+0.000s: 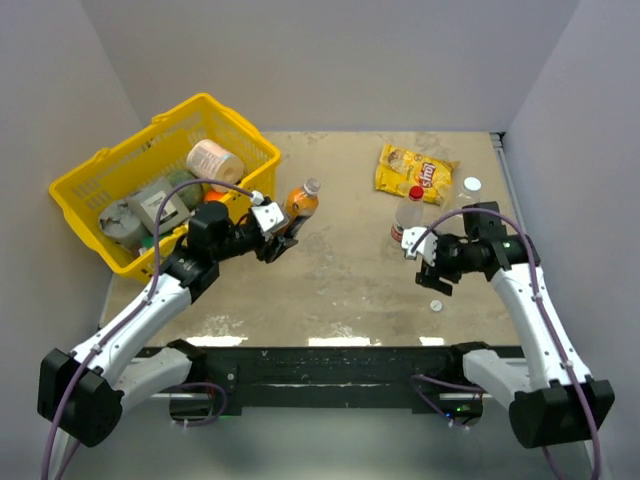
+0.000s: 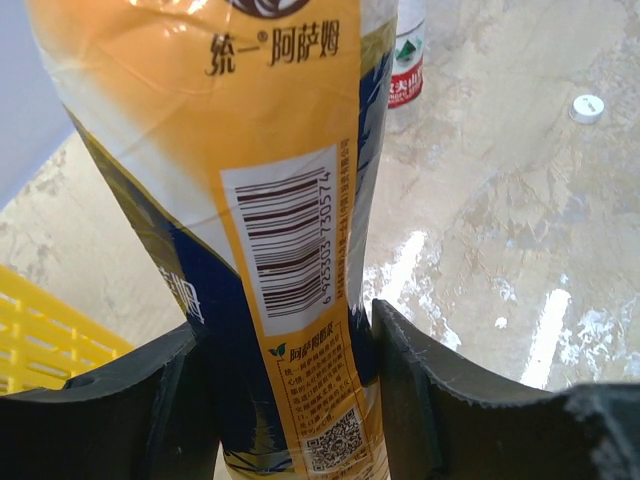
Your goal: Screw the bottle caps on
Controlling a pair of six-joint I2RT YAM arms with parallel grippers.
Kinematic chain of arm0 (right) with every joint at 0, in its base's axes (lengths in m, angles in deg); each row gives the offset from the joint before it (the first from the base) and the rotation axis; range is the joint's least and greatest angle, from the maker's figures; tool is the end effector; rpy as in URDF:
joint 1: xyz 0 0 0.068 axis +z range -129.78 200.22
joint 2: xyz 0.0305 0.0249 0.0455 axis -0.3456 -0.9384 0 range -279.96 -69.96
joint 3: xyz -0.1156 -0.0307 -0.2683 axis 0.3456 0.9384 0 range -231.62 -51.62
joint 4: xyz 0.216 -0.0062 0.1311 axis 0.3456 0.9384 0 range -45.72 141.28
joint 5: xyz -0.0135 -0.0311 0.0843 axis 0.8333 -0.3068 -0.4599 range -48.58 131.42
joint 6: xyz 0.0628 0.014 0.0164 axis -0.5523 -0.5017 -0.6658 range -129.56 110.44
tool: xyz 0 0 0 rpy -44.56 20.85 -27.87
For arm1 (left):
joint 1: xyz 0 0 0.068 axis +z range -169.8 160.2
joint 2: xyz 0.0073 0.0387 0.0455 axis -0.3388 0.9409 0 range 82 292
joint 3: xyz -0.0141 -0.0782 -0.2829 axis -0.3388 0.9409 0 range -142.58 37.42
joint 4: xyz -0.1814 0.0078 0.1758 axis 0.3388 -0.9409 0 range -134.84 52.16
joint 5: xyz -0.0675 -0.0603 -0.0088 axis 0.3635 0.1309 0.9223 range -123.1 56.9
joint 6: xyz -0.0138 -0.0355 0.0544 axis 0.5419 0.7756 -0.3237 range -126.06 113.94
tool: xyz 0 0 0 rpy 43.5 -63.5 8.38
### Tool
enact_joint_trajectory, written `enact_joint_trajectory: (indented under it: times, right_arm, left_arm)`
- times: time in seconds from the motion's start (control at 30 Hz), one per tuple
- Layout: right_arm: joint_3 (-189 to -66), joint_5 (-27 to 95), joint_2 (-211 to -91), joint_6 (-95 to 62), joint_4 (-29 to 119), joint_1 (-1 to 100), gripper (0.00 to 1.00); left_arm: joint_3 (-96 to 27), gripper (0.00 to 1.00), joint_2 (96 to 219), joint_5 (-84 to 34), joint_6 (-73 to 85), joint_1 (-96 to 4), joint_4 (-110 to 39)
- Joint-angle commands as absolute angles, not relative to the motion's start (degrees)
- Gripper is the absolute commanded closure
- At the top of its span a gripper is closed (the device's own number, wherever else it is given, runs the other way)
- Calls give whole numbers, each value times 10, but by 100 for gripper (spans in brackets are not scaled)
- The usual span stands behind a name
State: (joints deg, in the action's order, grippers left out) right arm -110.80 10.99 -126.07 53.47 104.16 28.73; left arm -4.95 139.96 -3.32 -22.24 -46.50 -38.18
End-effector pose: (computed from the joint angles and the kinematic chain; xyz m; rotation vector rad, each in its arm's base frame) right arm 0.1525 0.0499 0.3232 -1.5501 1.8210 0.2512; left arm 0.1908 -0.1251 0.3173 1.0039 1.5584 -0.6070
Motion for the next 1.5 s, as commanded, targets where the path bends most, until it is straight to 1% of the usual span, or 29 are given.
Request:
enact_joint_trajectory:
  times: [0.0,0.17,0.33,0.4,0.53,0.67,0.8,1.07,1.3,1.47]
  right_arm:
    - [-1049,156,-1286,724,1124,231,27]
    - [-1000,179,-1334,810,1110,177,28]
    - [-992,181,-1399,850,1107,172,18]
    - [-982,187,-1404,862,1085,171,18]
    - [-949,182,-1410,901,1046,171,23]
    - [-948,159,-1430,906,1024,172,33]
    - [-943,159,-1440,914,1009,172,38]
    - [-914,183,-1431,971,1042,172,41]
    - [-894,181,-1427,950,1004,171,43]
    - [-899,184,-1440,947,997,172,46]
  left_arm:
    - [-44,100,1384,-37,-237,-465,-365]
    - [-44,100,1381,-43,-235,-465,-369]
    - [-43,100,1377,-49,-232,-465,-377]
    - [-42,100,1379,-52,-235,-465,-378]
    - [-46,100,1381,-60,-235,-465,-378]
    - [-53,100,1384,-63,-240,-465,-406]
    - [-56,100,1387,-70,-242,-465,-411]
    - [-58,100,1395,-75,-244,-465,-410]
    - [-60,100,1402,-76,-243,-464,-409]
    - [-61,100,1404,-76,-242,-464,-409]
